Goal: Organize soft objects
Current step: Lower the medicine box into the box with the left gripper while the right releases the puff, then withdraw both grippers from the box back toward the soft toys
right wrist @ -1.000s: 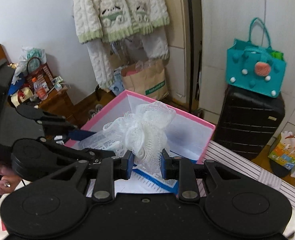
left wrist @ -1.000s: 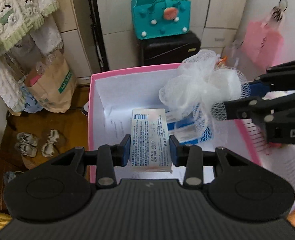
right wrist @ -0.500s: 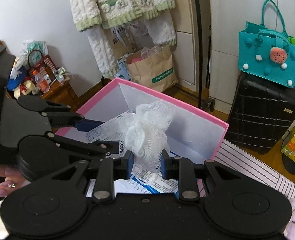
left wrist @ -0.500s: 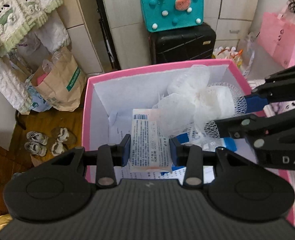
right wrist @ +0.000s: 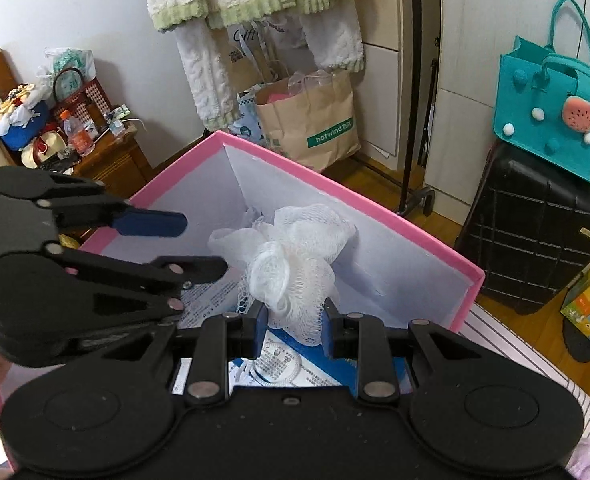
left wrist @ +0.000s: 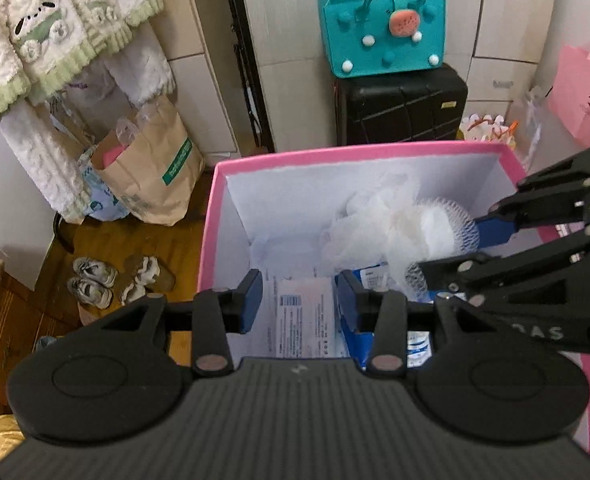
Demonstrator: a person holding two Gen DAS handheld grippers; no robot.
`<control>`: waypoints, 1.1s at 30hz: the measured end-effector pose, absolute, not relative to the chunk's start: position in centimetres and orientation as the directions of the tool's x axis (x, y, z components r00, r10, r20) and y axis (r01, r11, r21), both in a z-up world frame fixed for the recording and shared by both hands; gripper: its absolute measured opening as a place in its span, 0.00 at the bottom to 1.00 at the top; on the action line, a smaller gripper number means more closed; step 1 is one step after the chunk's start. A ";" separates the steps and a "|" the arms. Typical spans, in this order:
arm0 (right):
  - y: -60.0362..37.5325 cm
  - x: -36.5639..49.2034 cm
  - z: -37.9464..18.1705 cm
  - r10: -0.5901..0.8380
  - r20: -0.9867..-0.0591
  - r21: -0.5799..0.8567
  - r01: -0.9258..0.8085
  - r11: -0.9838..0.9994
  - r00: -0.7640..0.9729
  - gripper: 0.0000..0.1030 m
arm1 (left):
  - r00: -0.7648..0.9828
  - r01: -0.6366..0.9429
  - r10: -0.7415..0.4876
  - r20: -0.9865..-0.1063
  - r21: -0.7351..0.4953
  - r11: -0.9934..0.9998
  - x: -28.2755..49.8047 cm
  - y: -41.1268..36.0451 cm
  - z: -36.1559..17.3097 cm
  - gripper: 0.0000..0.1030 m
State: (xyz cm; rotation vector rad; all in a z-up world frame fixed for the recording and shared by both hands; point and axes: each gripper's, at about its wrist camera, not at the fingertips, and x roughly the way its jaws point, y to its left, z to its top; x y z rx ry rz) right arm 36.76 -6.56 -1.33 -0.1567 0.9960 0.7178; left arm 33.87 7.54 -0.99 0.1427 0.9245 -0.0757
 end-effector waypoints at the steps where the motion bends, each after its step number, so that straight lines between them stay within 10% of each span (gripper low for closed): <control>1: -6.5 36.7 -1.4 0.478 -0.810 0.191 -0.618 0.762 0.339 0.30 | 0.609 0.127 -0.006 -0.793 0.090 0.988 33.8 7.6 -0.9 0.40; 14: -6.6 34.2 -0.1 0.467 -0.792 0.166 -0.596 0.785 0.395 0.56 | 0.628 0.156 -0.086 -0.774 0.016 0.988 30.6 9.1 1.4 0.42; 33: -11.2 22.3 6.3 0.480 -0.710 0.124 -0.579 0.806 0.515 0.57 | 0.664 0.258 -0.127 -0.736 0.066 0.964 22.0 10.9 4.6 0.57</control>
